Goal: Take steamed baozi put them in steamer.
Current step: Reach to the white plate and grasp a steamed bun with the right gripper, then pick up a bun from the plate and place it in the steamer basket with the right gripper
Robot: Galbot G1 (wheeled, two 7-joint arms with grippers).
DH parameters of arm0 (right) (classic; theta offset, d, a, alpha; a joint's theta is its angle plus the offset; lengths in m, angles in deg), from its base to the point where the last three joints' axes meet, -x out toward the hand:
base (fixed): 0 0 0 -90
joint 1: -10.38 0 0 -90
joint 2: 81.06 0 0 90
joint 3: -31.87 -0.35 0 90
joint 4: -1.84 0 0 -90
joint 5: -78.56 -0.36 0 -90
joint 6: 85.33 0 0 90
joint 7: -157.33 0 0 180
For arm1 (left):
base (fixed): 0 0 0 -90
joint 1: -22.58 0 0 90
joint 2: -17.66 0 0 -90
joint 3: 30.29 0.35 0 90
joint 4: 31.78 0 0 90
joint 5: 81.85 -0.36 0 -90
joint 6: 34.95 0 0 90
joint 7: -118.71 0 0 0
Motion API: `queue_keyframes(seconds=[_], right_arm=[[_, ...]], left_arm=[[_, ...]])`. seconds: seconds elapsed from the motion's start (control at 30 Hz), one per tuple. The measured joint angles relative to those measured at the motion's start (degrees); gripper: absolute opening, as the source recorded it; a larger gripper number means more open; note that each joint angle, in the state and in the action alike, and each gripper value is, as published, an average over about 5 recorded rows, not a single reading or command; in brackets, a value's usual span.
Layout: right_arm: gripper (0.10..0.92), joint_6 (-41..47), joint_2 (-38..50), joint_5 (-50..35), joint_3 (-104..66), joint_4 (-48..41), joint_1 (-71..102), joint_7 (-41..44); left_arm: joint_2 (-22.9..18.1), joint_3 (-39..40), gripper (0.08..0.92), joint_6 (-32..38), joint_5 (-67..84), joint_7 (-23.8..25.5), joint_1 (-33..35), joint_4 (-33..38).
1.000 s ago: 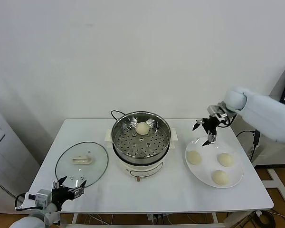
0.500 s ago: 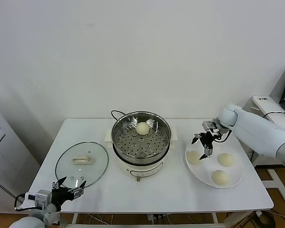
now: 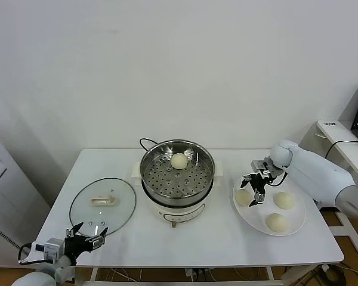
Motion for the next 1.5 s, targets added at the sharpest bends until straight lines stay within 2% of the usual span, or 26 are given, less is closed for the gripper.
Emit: queue_keyframes(seconds=[0.2, 0.33, 0.53, 0.7, 1.17, 1.5], right_arm=[[0.573, 0.1, -0.4, 1.1, -1.4, -0.4, 1.2, -0.6], [0.523, 0.2, -0.4, 1.3, -1.9, -0.5, 1.4, -0.8], [0.518, 1.0, 0.5, 0.3, -0.8, 0.7, 0.3, -0.6], [0.518, 2.7, 2.3, -3.7, 3.8, 3.6, -4.3, 0.3], [0.518, 11.0, 4.8, -21.5, 21.7, 14.8, -27.9, 2.8], [0.518, 17.8, 1.2, -35.5, 25.6, 20.0, -35.8, -1.2]], left_arm=[[0.0, 0.0, 0.823, 0.0, 0.0, 0.0, 0.1, 0.0], [-0.2, 0.0, 0.823, 0.0, 0.0, 0.0, 0.2, 0.1], [-0.5, 0.0, 0.823, 0.0, -0.1, 0.0, 0.3, 0.2], [-0.5, -0.1, 0.823, 0.0, -0.1, -0.1, 0.4, 0.2], [-0.7, 0.1, 0.823, -0.1, -0.2, -0.2, -0.2, -0.4], [-0.7, 0.3, 0.823, 0.0, -0.3, -0.2, -0.6, -0.3]])
